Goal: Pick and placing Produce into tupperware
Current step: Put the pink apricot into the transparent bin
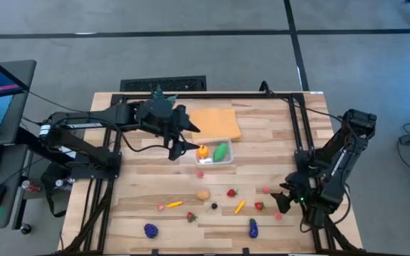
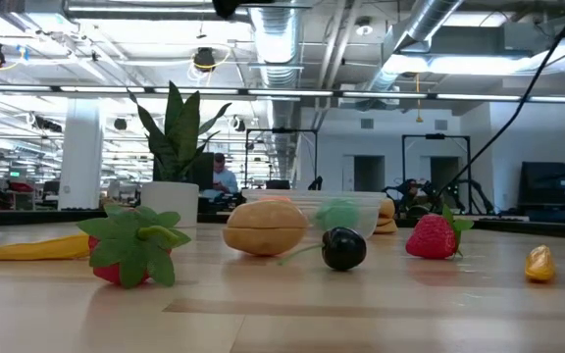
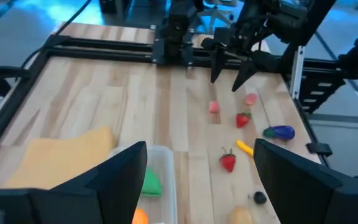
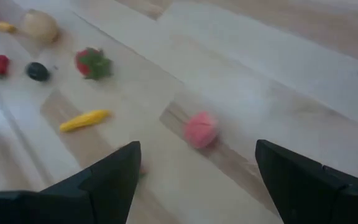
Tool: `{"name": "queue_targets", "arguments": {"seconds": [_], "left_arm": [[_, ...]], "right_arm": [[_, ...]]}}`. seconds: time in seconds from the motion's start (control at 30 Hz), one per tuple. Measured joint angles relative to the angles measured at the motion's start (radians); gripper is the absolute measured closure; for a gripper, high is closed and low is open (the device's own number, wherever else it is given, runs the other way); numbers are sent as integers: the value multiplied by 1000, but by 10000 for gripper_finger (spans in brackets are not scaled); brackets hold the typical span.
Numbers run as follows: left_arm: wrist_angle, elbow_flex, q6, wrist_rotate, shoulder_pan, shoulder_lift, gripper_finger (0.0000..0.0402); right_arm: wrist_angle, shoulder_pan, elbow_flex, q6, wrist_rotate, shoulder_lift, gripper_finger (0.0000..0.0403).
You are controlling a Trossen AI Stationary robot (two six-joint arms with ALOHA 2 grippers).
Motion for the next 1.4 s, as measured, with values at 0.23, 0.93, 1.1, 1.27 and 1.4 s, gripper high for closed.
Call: {"name": "queue_targets", "arguments": {"seconds": [0.23,0.93,1.1,1.27,1.4], "left_arm": [[-30,-1,-9,-39,0,-25,116],[-19,-1,-6,-148,0,-23,116],[-19,-1,13,-148,0,-23,116],[-22,-1,16,-148,0,-23,116],[-35,-7,16,-148,0,-23,116]], "right_arm": [[152,0,-75,20,0,0,92],[191,-35,-75,-7,-211,0,92],[257,-47,-75,-55,-245,0,92],[304,-40,-75,-197,-114,0,92],[215,-41,-75,-210,-52,0,92]]}}
